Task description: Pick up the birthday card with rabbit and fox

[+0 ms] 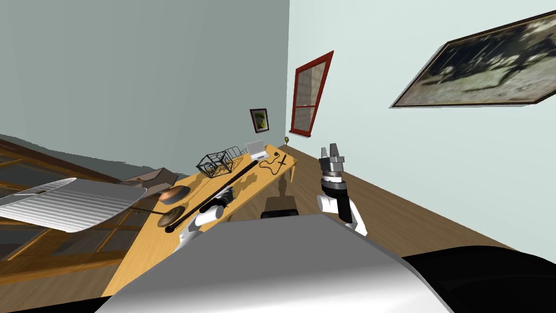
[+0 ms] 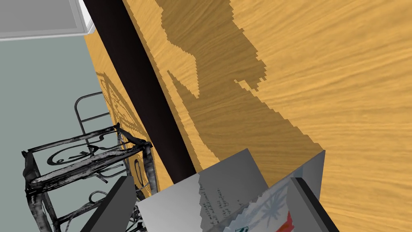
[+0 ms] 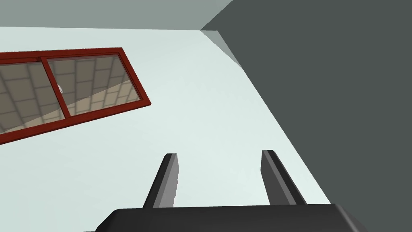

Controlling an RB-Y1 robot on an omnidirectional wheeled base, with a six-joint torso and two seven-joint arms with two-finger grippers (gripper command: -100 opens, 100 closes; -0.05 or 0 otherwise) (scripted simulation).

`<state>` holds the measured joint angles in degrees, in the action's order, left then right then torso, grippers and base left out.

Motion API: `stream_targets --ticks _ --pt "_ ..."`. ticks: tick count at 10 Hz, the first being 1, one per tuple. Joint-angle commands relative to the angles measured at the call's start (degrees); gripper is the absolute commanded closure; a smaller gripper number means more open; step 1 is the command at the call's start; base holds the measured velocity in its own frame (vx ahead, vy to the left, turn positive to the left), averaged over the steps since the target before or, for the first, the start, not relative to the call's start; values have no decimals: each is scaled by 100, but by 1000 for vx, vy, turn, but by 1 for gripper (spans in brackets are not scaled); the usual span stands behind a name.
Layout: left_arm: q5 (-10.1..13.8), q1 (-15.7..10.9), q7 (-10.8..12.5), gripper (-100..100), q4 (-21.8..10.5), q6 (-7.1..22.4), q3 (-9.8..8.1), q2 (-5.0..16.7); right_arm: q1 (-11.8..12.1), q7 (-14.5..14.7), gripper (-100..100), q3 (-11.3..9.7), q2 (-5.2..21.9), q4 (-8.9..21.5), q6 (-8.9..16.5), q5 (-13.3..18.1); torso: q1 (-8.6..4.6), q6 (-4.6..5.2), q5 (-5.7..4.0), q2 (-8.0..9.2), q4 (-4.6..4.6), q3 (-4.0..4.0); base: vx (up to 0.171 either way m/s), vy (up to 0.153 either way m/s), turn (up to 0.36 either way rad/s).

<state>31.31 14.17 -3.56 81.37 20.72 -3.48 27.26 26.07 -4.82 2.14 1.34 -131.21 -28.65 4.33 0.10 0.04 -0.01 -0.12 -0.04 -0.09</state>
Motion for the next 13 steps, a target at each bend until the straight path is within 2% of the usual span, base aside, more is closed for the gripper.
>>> stream_targets --ticks 1,2,3,4,5,6,7,8,9,10,11,12,13 --pt "286 -286 -286 -100 -286 -191 286 286 0 0 0 0 0 0 0 0 0 0 0 0 0 0 28 -38 343" --pt "488 -299 -293 -100 -355 -191 392 302 2 0 0 1 0 0 0 0 -7 -7 -1 -7 -1 -3 36 -59 207" --pt "590 -299 -293 -100 -355 -191 392 302 1 0 0 0 0 0 0 0 -15 -1 -3 -9 -2 -5 24 -30 -25" --pt "800 -576 -571 -100 -626 -377 653 585 0 0 0 0 0 0 0 0 -9 2 -2 -6 -1 -4 50 -40 317" --pt "991 -601 -587 -100 -709 -377 776 598 2 0 0 1 0 0 0 0 -9 -7 -2 -14 -3 -8 46 -57 192" --pt "1122 -601 -587 -100 -709 -377 776 598 1 0 0 0 0 0 0 0 -14 0 -2 -14 -3 -8 18 -33 -26" --pt "1309 -861 -859 -100 -952 -564 1026 877 0 0 0 0 0 0 0 0 -8 2 -2 -7 -2 -4 33 -53 280" --pt "1491 -902 -880 -100 -1064 -564 1161 894 2 0 0 0 0 0 0 0 -13 -6 -3 -10 -2 -6 39 -59 213" --pt "1655 -902 -880 -100 -1064 -564 1161 894 1 0 0 0 0 0 0 0 -14 -1 -3 -12 -3 -7 19 -27 -1" --pt "1857 -1165 -1159 -100 -1328 -751 1432 1186 0 0 0 0 0 0 0 0 -6 2 -1 -6 -2 -4 33 -37 349" --pt "2069 -1204 -1173 -100 -1418 -751 1546 1189 2 0 0 1 0 0 0 0 -6 -7 -2 -11 -2 -6 37 -57 162" --pt "2187 -1204 -1173 -100 -1418 -751 1546 1189 0 0 0 0 0 0 0 0 -12 2 -2 -12 -3 -7 16 -33 -37" --pt "2388 -1478 -1454 -100 -1692 -937 1812 1468 0 0 0 0 0 0 0 0 -7 2 -1 -6 -2 -4 24 -42 356"
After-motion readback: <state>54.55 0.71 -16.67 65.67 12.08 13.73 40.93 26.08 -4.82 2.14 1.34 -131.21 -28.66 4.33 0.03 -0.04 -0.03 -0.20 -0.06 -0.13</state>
